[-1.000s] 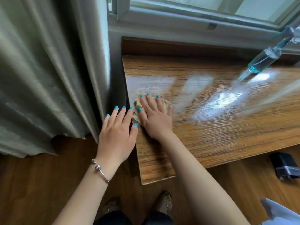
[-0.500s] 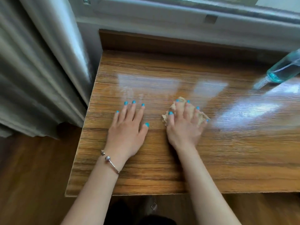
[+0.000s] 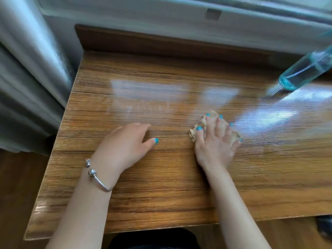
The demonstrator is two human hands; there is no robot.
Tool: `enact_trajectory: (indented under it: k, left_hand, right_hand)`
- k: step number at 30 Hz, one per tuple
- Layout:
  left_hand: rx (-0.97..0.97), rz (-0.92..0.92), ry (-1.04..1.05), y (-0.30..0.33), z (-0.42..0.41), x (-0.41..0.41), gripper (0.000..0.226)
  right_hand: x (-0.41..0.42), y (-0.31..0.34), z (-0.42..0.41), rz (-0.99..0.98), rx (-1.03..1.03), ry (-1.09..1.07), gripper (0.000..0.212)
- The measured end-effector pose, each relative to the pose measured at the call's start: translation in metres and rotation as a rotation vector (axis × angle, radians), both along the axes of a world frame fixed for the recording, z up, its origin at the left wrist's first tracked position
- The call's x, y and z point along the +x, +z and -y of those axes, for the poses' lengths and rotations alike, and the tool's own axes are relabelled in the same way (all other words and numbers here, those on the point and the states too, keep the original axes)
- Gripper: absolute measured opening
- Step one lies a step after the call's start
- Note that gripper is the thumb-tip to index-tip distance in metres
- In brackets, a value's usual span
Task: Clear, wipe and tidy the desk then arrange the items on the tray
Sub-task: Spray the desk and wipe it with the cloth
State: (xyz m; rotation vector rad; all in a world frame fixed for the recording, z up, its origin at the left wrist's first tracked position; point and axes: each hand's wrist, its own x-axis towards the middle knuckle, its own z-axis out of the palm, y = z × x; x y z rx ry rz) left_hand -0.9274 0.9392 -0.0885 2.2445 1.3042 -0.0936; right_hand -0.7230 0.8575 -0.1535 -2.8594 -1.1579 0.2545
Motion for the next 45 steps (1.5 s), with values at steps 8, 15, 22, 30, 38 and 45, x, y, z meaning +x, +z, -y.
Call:
enact_trajectory:
  k: [8, 15, 22, 30, 38, 45]
  left_hand:
    - [0.027, 0.067, -0.052, 0.018, -0.010, 0.044, 0.059]
    - [-0.003, 0.217, 0.020, 0.015, 0.021, 0.121, 0.054]
    - [0.039, 0.238, 0.124, 0.013, 0.056, 0.200, 0.053]
    - [0.038, 0.247, 0.157, -0.009, 0.077, 0.257, 0.058]
    - [-0.043, 0.211, 0.068, -0.006, 0.059, 0.279, 0.055]
    - [-0.050, 0.232, -0.033, -0.004, 0.067, 0.329, 0.055]
  right_hand:
    - [0.085, -0.007, 0.047, -0.007, 0.005, 0.321, 0.049]
    - [0.132, 0.000, 0.039, 0.065, 0.006, -0.008, 0.058]
    - [0.222, -0.006, 0.073, 0.014, 0.030, 0.510, 0.052]
    - [0.221, -0.007, 0.057, 0.011, 0.034, 0.291, 0.057]
    - [0.354, -0.002, 0.112, 0.007, -0.005, 0.143, 0.054]
    - [0.295, -0.005, 0.076, 0.025, 0.007, 0.136, 0.057]
